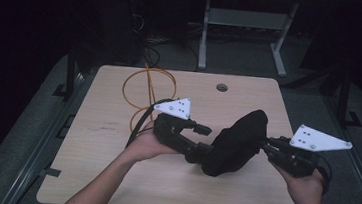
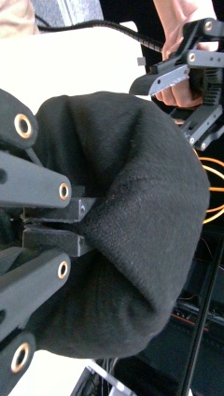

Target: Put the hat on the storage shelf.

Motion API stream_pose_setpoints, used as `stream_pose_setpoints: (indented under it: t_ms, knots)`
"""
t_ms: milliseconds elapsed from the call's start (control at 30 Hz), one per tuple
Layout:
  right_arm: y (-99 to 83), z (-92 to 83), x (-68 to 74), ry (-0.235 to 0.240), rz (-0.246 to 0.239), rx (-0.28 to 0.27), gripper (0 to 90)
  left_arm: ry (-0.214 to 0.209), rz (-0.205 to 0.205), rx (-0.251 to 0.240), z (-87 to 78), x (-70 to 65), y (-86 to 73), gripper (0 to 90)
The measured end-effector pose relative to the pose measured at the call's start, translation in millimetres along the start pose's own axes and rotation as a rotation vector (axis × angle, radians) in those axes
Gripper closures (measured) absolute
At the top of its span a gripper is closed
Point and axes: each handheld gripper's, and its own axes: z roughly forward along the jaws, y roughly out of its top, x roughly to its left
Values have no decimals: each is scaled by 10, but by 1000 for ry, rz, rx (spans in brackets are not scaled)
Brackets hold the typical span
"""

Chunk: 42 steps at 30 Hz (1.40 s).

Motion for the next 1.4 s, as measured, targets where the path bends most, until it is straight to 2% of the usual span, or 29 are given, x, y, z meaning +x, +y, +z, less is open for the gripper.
stream_pose_setpoints:
  t_ms: [200,300,500,533,567,600,767,1000,1100,1133,1233,1300,1400]
  knots:
    - [120,-20,-140,42,65,29,872,64,13,63,-164,0,-188,416]
    - [199,-17,-176,36,76,49,872,87,5,77,-240,-3,-299,415]
    - [341,52,-231,35,83,52,872,131,-7,82,-362,-26,-481,401]
    - [366,68,-238,36,81,51,871,143,-17,78,-410,-35,-559,400]
    - [366,68,-238,36,81,51,871,143,-17,78,-410,-35,-559,397]
    - [419,99,-249,36,83,48,871,164,-19,96,-455,-42,-640,395]
    - [568,190,-288,38,76,47,871,198,-28,100,-572,-46,-830,391]
    - [809,315,-310,51,59,50,870,263,-36,129,-647,-77,-1070,374]
    - [910,381,-322,58,50,51,869,275,-36,143,-652,-77,-1137,367]
    - [944,404,-321,59,47,52,869,289,-41,146,-648,-74,-1204,364]
    - [1011,450,-314,63,41,50,869,287,-55,140,-643,-64,-1273,361]
    - [1111,525,-299,69,28,53,869,285,-69,126,-613,-54,-1375,359]
    - [1216,610,-284,76,15,63,869,243,-94,123,-547,-84,-1454,344]
